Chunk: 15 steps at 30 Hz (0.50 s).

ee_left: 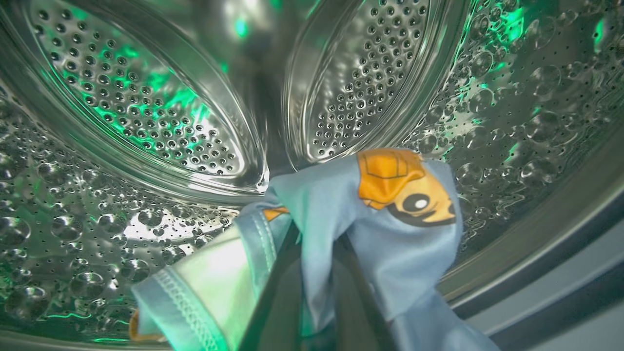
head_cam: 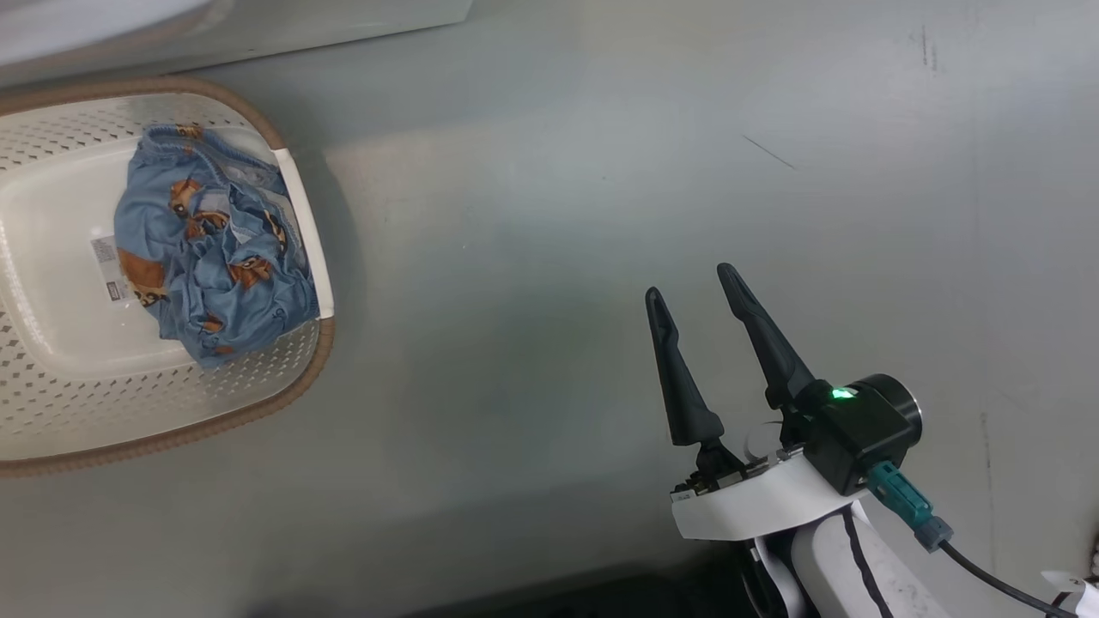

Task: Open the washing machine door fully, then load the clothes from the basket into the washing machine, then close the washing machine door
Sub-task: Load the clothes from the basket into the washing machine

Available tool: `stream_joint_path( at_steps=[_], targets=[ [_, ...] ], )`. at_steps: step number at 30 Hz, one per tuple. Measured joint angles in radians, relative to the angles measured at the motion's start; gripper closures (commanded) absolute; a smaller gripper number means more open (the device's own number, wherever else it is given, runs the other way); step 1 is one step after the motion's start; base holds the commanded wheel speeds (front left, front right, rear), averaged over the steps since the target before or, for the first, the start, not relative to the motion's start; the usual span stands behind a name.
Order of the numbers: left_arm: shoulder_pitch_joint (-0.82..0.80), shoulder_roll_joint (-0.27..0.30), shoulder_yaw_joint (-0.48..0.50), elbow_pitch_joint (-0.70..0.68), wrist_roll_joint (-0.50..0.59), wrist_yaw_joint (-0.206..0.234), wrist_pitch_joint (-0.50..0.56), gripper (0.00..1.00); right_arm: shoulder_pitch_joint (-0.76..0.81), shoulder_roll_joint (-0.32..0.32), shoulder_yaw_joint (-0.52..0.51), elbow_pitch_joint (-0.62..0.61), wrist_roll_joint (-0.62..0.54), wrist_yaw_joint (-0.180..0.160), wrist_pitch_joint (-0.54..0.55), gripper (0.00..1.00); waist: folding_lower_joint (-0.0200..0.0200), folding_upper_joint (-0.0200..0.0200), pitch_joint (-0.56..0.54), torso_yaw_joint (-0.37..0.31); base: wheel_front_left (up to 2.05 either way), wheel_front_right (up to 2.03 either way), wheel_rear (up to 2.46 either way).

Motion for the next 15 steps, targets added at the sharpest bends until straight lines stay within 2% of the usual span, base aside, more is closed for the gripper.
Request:
stream_joint_path(
  at_steps=[4, 10, 15],
  targets=[
    [-0.038, 0.011, -0.008, -0.002, 0.001, 0.000, -0.004, 1.00, -0.004, 0.000, 0.015, 0.000, 0.005, 0.000, 0.000, 0.00, -0.0001, 0.0000, 0.020, -0.012, 0.00, 0.00, 0.00],
    [-0.105, 0.044, 0.000, -0.031, 0.042, 0.000, -0.109, 1.00, -0.016, 0.000, 0.023, -0.002, 0.019, 0.000, 0.000, 0.00, -0.0001, 0.0000, 0.045, -0.027, 0.00, 0.00, 0.00],
    [-0.132, 0.051, 0.005, -0.039, 0.081, 0.000, -0.226, 1.00, -0.021, 0.000, 0.024, -0.001, 0.021, 0.000, 0.000, 0.00, 0.0000, 0.0000, 0.064, -0.038, 0.00, 0.00, 0.00]
  ],
)
